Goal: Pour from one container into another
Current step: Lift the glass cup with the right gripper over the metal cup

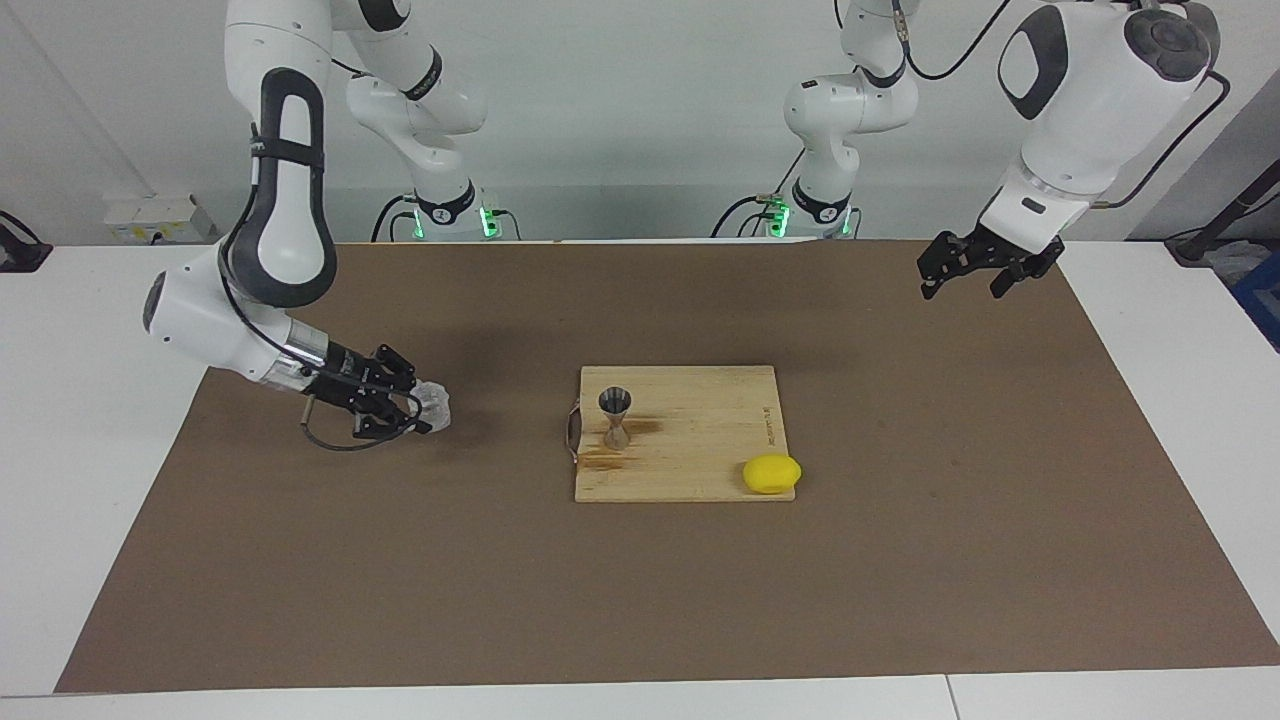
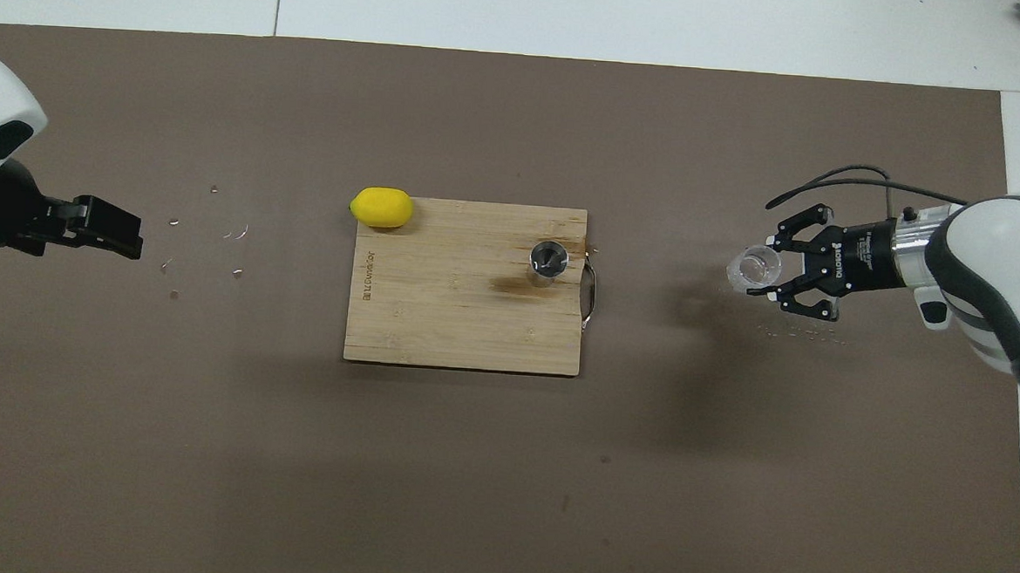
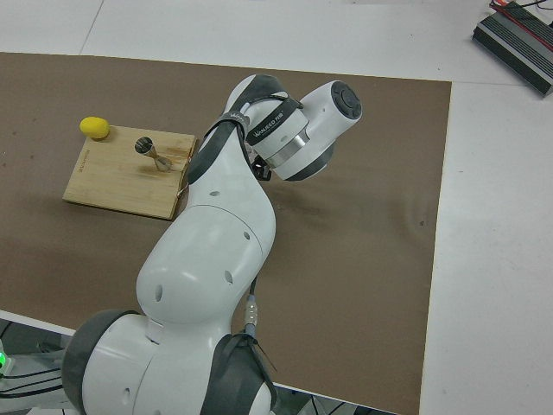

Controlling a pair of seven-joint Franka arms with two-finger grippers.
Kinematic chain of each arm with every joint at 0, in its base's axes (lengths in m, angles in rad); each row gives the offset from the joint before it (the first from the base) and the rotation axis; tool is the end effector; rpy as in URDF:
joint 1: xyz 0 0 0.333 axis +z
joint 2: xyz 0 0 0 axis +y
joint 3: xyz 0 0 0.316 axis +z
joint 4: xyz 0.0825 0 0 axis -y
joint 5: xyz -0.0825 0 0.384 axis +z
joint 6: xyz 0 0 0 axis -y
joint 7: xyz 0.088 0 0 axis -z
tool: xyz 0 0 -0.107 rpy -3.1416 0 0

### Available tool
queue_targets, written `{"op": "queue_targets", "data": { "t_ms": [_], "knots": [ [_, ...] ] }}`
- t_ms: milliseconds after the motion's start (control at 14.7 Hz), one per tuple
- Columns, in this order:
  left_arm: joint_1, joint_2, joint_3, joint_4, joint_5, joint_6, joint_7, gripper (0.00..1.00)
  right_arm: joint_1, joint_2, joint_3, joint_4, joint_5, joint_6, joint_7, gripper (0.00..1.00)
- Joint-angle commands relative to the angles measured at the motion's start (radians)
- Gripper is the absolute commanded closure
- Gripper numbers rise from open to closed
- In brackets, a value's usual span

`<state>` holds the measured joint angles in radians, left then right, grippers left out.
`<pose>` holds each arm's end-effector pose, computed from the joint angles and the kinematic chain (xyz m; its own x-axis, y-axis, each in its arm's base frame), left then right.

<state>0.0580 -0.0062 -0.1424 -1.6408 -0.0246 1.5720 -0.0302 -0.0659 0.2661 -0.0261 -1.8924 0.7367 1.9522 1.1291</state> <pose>0.5480 -0.0492 0.5951 0.9965 -0.0539 -0.0633 -0.0526 -0.9984 0.0218 0.6034 -0.0100 0.3633 -0.0124 -0.7829 -0.6220 -0.9998 0.0005 0.0193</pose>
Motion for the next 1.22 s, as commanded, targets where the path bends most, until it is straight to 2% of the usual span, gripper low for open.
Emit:
{"op": "queue_targets", "data": {
  "t_ms": [0,475,1086,1154],
  "knots": [
    [0.016,-0.032,-0.005,0.002,0.014,-0.029,0.021,0.0,0.05,0.002,0.0,0.067,-0.065,0.008,0.104,1.0],
    [0.016,-0.047,-0.005,-0.008,0.014,-0.033,0.029,0.0,0.187,0.039,0.0,0.214,-0.229,0.01,0.369,1.0],
    [0.014,-0.049,-0.005,-0.008,0.014,-0.038,0.03,0.0,0.327,0.074,0.003,0.263,-0.375,0.073,0.618,1.0],
    [0.014,-0.049,-0.005,-0.008,0.014,-0.038,0.03,0.0,0.354,0.088,0.003,0.294,-0.393,0.083,0.629,1.0]
  ]
}}
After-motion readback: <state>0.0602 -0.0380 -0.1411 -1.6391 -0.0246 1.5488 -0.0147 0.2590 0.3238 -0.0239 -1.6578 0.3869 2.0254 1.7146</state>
